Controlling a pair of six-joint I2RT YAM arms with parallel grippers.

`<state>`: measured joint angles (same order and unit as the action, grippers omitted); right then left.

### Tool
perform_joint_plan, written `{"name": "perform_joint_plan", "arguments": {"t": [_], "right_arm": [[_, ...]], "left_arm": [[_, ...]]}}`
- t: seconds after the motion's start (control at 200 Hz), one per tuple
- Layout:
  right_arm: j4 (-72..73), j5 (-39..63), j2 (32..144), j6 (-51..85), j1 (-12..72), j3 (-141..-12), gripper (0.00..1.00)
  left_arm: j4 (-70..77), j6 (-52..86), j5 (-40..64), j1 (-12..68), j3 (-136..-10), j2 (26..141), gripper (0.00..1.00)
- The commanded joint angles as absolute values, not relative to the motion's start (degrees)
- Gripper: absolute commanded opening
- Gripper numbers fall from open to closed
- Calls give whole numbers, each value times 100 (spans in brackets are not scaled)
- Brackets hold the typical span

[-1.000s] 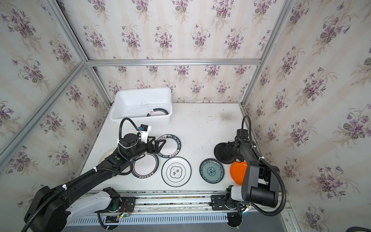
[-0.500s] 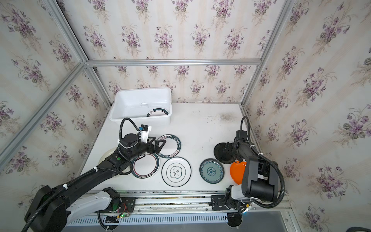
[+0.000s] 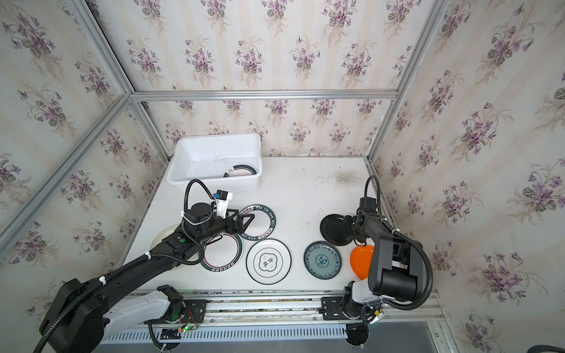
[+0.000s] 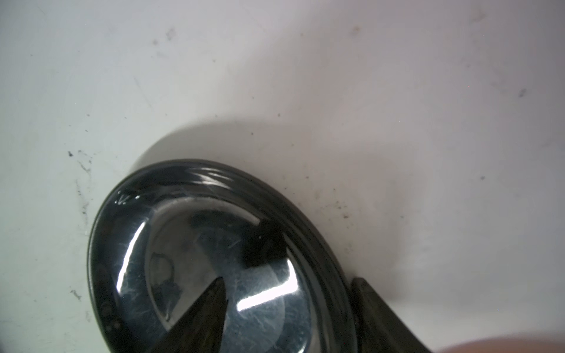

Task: Place the plates into the plastic bin on the countertop
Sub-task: Pick up the plate from the middle-right of the table.

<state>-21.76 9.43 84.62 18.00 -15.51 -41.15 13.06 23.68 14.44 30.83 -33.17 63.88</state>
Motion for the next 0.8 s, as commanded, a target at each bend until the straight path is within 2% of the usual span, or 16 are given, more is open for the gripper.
{"name": "perform_joint_plan", "arguments": {"t": [0.0, 0.41, 0.54, 0.63, 0.795], "right_arm": [[-1955, 1427, 8544, 2019, -1556, -4028, 63], [-1883, 1627, 8783, 2151, -1553, -3991, 28], [-1889, 1555, 8754, 2179, -1556, -3981, 24], [-1890, 1536, 8780, 2238, -1556, -4017, 13], [-1688, 1679, 8722, 2394, -1556, -3911, 9]], "left_arm": [[1479, 2300, 1446, 3084, -3362, 6437, 99], [1212, 2133, 1164, 3076, -3420, 6344, 99], [1192, 2141, 1181, 3076, -3419, 6270, 99], [1206, 2137, 1113, 3076, -3370, 6167, 99], [1262, 2140, 985, 3076, -3320, 6188, 100]]}}
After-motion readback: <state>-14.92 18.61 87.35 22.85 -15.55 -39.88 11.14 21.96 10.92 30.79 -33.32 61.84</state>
